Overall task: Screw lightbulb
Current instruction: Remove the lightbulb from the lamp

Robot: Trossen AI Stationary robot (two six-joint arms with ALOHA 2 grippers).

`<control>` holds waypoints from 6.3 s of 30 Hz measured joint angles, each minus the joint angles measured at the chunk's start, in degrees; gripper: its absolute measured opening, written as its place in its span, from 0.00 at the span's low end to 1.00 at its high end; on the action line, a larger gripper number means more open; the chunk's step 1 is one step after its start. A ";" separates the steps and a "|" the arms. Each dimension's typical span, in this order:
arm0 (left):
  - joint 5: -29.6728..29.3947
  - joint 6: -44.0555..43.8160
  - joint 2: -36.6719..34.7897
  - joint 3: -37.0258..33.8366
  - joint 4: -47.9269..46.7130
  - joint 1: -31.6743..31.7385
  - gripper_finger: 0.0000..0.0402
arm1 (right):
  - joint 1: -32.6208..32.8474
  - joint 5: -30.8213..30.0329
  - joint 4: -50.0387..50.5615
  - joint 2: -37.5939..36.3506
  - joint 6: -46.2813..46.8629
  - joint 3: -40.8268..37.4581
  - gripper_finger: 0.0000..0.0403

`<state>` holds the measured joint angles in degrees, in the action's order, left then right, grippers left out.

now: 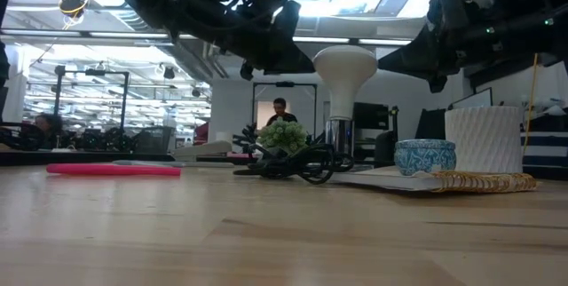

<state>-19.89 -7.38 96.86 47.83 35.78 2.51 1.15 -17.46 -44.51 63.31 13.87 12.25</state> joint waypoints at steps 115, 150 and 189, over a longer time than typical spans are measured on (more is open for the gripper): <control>-1.28 -0.08 0.42 -0.06 0.66 -2.83 0.00 | 0.04 4.96 2.43 -1.57 0.92 -0.02 0.03; -0.26 2.69 0.52 -0.02 3.00 -4.84 0.00 | -0.11 -2.39 0.49 -1.45 1.12 0.00 0.03; -2.16 5.85 0.46 0.07 0.71 -2.62 0.00 | 0.00 -4.05 0.21 -1.16 -2.38 0.07 0.03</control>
<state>-22.04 -1.53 97.32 47.90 36.49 -0.10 1.15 -21.52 -44.31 62.15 11.49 12.32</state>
